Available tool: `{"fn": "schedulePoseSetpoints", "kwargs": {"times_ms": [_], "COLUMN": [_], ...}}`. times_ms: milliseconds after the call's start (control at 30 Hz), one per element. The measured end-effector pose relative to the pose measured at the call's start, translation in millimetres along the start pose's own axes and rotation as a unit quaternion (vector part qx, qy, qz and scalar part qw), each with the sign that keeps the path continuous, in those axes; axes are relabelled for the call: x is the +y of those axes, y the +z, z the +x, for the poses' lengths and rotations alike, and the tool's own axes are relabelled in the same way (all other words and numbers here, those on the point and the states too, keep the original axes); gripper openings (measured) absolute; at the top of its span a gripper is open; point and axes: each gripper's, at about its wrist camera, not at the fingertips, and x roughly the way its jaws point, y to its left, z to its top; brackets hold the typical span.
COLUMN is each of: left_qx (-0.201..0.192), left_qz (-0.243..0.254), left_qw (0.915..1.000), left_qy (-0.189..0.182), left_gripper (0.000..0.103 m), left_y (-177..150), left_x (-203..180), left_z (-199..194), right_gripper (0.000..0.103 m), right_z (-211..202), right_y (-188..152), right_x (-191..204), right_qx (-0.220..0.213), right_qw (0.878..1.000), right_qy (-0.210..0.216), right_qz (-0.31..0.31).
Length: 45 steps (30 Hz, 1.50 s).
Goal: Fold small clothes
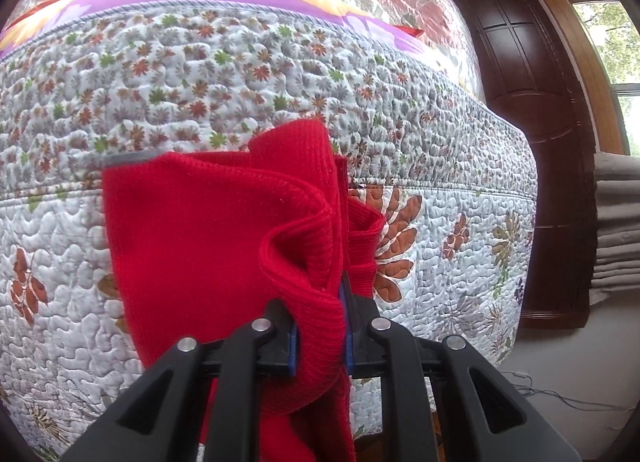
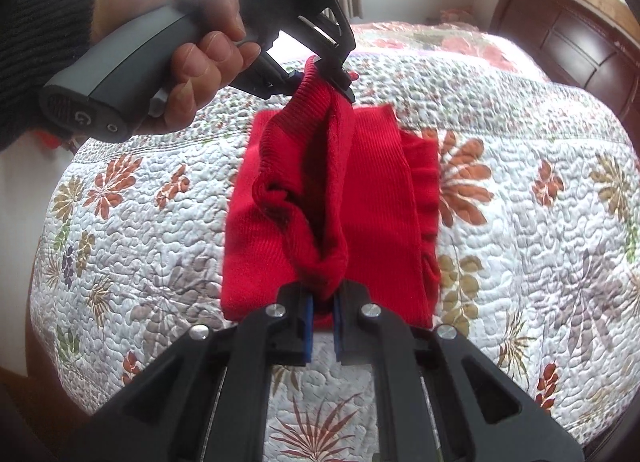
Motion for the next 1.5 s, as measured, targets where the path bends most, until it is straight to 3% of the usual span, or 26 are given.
{"fn": "schedulePoseSetpoints", "kwargs": {"times_ms": [300, 567, 1233, 1500], "left_qx": [0.002, -0.011, -0.055, -0.07], "left_qz": [-0.011, -0.01, -0.028, -0.035], "left_qw": [0.9988, 0.9955, 0.9776, 0.974], "left_qy": [0.049, 0.094, 0.201, 0.213], "left_gripper": [0.015, 0.015, 0.015, 0.015], "left_y": [1, -3, -13, -13], "left_x": [-16, -29, -57, -59], "left_z": [44, 55, 75, 83], "right_gripper": [0.006, 0.006, 0.005, 0.005], "right_z": [25, 37, 43, 54], "right_y": [-12, -21, -37, -48], "right_x": [-46, -72, -101, -115], "right_qx": [0.036, 0.053, 0.066, 0.078], "right_qw": [0.997, 0.993, 0.987, 0.983], "right_qy": [0.035, 0.074, 0.108, 0.112], "right_qz": [0.054, 0.081, 0.096, 0.12]}}
